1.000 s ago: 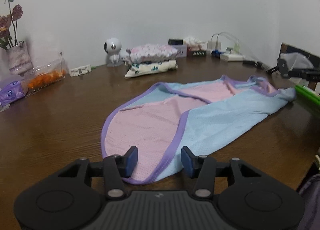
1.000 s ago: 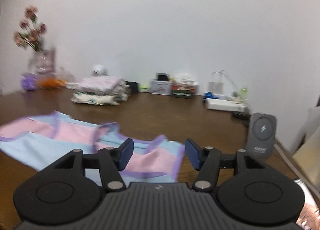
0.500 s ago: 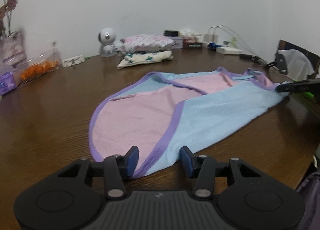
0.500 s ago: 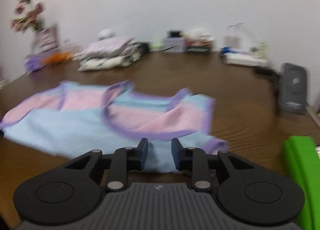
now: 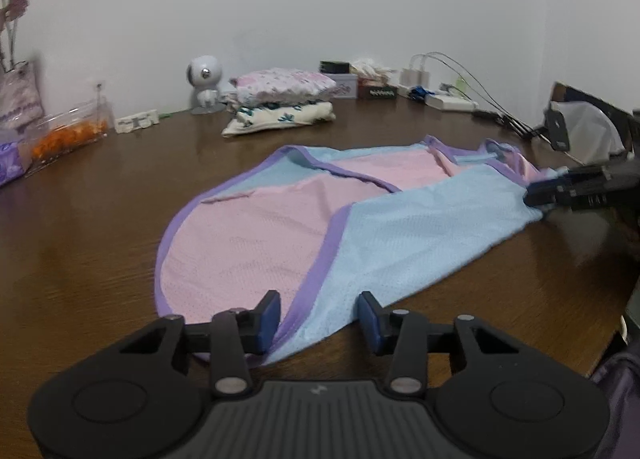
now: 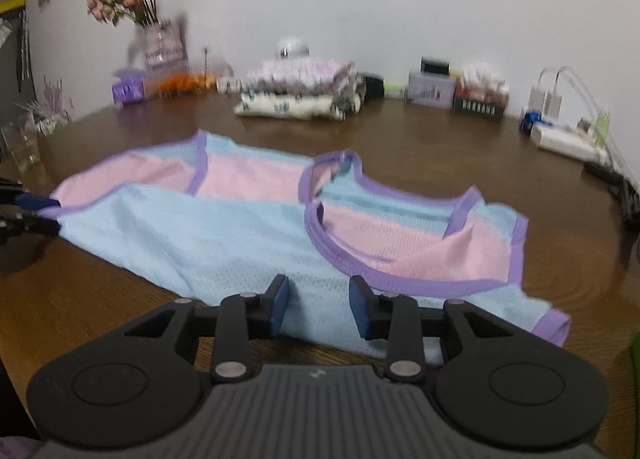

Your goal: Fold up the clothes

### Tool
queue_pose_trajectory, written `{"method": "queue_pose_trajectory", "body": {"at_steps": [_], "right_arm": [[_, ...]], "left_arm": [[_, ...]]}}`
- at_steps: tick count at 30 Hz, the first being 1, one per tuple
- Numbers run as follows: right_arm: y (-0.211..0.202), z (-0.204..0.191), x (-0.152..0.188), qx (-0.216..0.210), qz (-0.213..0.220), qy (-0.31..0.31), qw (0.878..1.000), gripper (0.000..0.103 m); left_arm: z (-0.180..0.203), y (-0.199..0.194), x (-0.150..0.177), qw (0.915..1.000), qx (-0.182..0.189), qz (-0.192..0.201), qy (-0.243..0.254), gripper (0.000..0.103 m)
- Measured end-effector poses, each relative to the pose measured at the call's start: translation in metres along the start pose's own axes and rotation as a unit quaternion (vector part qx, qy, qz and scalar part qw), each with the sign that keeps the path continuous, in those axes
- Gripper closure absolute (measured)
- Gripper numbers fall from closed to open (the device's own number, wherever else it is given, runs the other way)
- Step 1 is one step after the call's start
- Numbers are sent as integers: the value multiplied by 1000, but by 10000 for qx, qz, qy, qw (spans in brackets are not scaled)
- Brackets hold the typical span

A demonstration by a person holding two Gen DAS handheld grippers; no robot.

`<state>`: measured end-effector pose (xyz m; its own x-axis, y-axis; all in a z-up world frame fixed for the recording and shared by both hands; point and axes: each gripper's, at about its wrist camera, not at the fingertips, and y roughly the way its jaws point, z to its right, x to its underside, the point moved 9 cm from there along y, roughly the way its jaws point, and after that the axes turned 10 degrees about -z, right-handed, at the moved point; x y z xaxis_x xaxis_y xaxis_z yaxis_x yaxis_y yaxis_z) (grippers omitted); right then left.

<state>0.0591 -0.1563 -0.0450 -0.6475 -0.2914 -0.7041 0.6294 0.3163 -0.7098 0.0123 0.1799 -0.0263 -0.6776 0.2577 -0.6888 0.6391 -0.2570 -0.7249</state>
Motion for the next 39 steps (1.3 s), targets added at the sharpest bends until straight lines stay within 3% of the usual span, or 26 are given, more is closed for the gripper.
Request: {"method": "queue_pose_trajectory", "body": {"at_steps": [7, 12, 22, 24, 26, 29, 31, 34, 39], "right_arm": [[4, 5, -1, -42, -141, -46, 9999, 65], [-3, 6, 5, -49, -175, -114, 9998, 65], [-31, 14, 30, -136, -312, -117, 9994, 64], [-35, 17, 27, -251, -344, -48, 9991, 63], [-43, 22, 8, -294, -58, 54, 9995, 60], [-40, 28, -30, -438, 281, 250, 9983, 46], [-23, 31, -57, -530, 287, 430, 9973, 46], [20, 39, -88, -527, 104, 796, 9954, 46], [76, 52, -100, -316, -311, 1107, 9929, 50]], "left_arm": [[-10, 3, -3, 9997, -211, -42, -116, 72], [-8, -2, 1, 9997, -216, -119, -25, 82], [0, -15, 9, 9994, -10, -307, -152, 85], [-6, -22, -6, 9989, 136, -208, -397, 84], [-11, -30, -32, 9987, 189, -1, -475, 80], [-13, -19, -87, 9990, 105, 35, -425, 58], [-12, 0, -121, 9993, 113, -61, -354, 58], [-2, 46, -155, 9995, 131, -251, 133, 58], [-1, 111, -170, 9974, 199, -574, 377, 59]]}}
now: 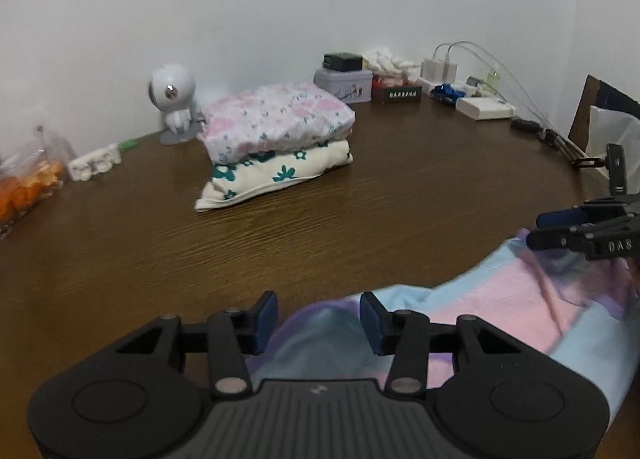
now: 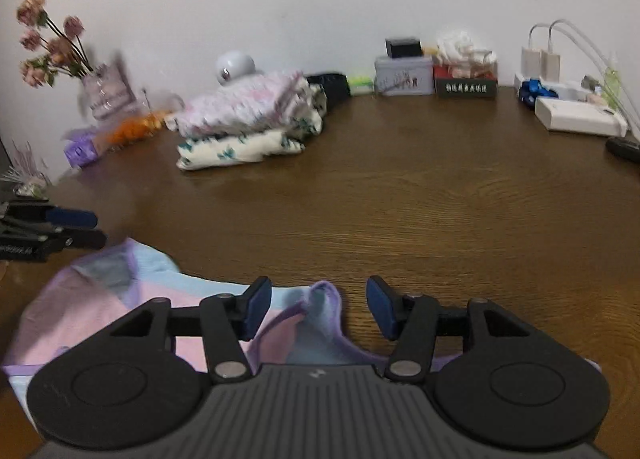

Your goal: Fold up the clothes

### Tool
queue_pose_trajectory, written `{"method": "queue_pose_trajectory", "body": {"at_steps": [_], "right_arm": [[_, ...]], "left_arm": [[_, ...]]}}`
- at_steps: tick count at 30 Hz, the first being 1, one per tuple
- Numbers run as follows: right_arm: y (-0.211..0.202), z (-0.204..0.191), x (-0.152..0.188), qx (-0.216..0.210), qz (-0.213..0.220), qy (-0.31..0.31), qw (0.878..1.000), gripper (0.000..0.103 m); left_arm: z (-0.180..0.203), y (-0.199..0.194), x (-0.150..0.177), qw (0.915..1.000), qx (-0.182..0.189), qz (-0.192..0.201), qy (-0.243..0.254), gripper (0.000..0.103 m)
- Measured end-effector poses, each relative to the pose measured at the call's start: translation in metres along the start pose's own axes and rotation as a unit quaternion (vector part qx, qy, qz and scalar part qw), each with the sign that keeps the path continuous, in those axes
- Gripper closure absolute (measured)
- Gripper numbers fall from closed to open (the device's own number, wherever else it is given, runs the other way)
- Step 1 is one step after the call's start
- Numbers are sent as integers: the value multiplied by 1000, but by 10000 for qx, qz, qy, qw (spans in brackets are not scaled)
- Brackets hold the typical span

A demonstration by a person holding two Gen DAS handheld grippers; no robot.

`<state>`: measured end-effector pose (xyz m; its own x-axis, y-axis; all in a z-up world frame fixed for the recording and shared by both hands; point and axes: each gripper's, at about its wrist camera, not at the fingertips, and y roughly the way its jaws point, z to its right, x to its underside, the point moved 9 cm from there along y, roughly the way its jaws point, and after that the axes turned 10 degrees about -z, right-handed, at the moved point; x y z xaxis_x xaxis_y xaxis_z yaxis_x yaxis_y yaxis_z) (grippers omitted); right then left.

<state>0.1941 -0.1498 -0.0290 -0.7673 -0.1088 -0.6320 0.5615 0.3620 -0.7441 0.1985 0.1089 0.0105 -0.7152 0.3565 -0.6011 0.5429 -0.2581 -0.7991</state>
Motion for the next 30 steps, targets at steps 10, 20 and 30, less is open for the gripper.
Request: {"method": "queue_pose_trajectory", "body": {"at_steps": [10, 20, 30], "right_arm": [[5, -6, 15, -14, -7, -313, 9995, 94], [-61, -17, 12, 12, 853, -548, 9948, 97], [-99, -27, 97, 80, 532, -1182, 9915, 75]], "left_arm": [[5, 32, 9, 9976, 617, -273, 176, 92], [32, -34, 35, 9982, 128, 485, -317, 101], [85, -76, 132, 9938, -34, 658, -899, 91]]}}
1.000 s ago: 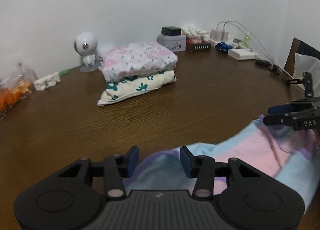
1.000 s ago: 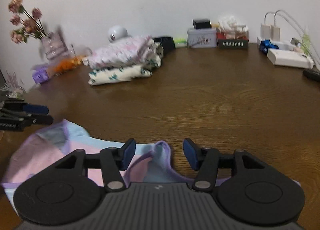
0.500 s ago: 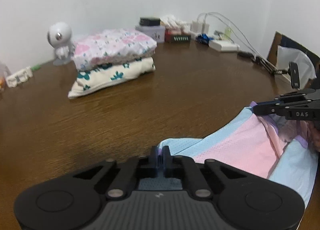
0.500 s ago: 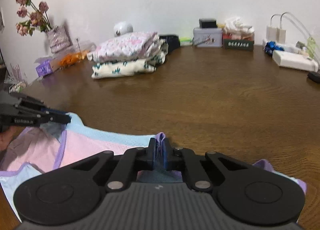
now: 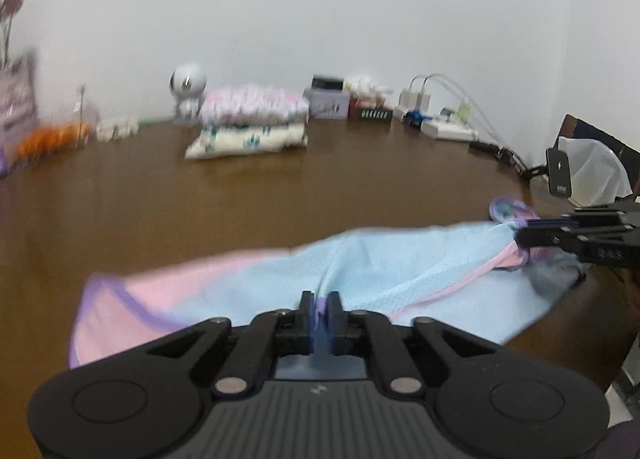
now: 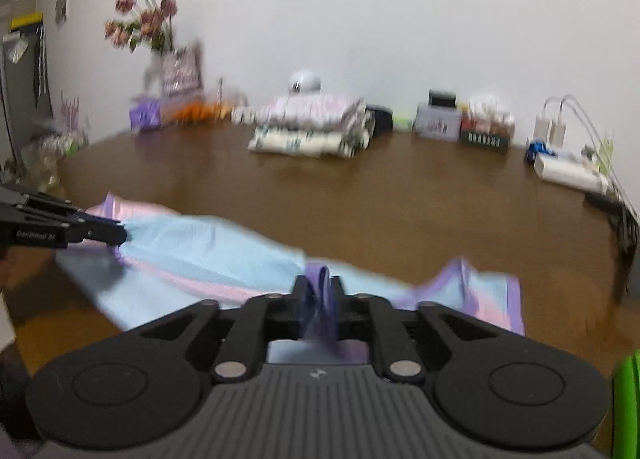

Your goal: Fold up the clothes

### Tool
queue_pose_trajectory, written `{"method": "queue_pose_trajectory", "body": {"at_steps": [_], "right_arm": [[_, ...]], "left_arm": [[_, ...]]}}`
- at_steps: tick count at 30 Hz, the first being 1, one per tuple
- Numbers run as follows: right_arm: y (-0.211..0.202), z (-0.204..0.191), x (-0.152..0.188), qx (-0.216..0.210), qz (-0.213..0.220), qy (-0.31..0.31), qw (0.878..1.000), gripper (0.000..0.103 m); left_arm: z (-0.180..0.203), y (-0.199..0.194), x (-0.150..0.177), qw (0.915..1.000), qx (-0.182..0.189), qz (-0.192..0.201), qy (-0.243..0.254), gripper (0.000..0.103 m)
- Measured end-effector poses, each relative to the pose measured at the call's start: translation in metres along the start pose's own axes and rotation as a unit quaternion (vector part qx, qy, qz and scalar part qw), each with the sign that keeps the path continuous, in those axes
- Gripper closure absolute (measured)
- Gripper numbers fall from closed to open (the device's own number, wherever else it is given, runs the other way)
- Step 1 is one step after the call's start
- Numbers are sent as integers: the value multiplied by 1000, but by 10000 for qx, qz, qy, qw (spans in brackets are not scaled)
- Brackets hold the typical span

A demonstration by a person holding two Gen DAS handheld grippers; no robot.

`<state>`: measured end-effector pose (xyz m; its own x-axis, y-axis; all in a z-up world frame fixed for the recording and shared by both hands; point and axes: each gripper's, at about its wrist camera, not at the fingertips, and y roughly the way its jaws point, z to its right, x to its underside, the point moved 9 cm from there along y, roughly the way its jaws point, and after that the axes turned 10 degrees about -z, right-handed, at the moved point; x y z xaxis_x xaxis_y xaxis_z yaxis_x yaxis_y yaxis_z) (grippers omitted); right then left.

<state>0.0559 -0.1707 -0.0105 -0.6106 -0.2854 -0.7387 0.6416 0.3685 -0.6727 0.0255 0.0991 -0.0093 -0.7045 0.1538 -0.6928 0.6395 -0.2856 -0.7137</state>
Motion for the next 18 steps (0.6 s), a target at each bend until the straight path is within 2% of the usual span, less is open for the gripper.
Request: {"method": "queue_pose_trajectory", "body": {"at_steps": [1, 2, 3, 5, 6, 8, 10, 11, 12, 15, 18], "right_arm": [[-7, 1, 5, 22, 66, 32, 10000, 54], [-14, 3, 10, 45, 134, 64, 9999, 45], [-25, 4, 13, 23, 307, 93, 9995, 44], [-40, 10, 15, 69, 583, 165, 9981, 32], [-47, 13, 15, 149, 742, 156, 9970, 22], [-56, 18, 14, 376, 1038, 29, 9939, 20], [-74, 25, 11, 810, 1594, -268, 9835, 15], [-84, 28, 9, 1046, 1883, -423, 9756, 10], [-98, 32, 7, 1347, 2187, -596, 9646, 0], [-133, 46, 5, 1861, 2757, -1036, 9374, 0], [-141, 95, 14, 1970, 2309, -1103, 9464, 0]], "left_arm": [[-2, -2, 3, 10000, 10, 35, -69, 89], [-4, -4, 5, 9999, 16, 86, -126, 82], [-6, -6, 6, 9997, 22, 138, -183, 76], [-11, -10, 9, 9993, 34, 240, -296, 69], [-15, -11, 10, 9990, -22, 253, -378, 65], [-22, -8, 11, 9984, -123, 202, -510, 64], [-25, -5, 14, 9982, -172, 135, -561, 62], [-25, -4, 14, 9982, -185, 135, -560, 61], [-25, -4, 15, 9982, -196, 149, -551, 61], [-24, -4, 15, 9981, -223, 148, -552, 59], [-24, -5, 16, 9981, -244, 138, -556, 58]]}}
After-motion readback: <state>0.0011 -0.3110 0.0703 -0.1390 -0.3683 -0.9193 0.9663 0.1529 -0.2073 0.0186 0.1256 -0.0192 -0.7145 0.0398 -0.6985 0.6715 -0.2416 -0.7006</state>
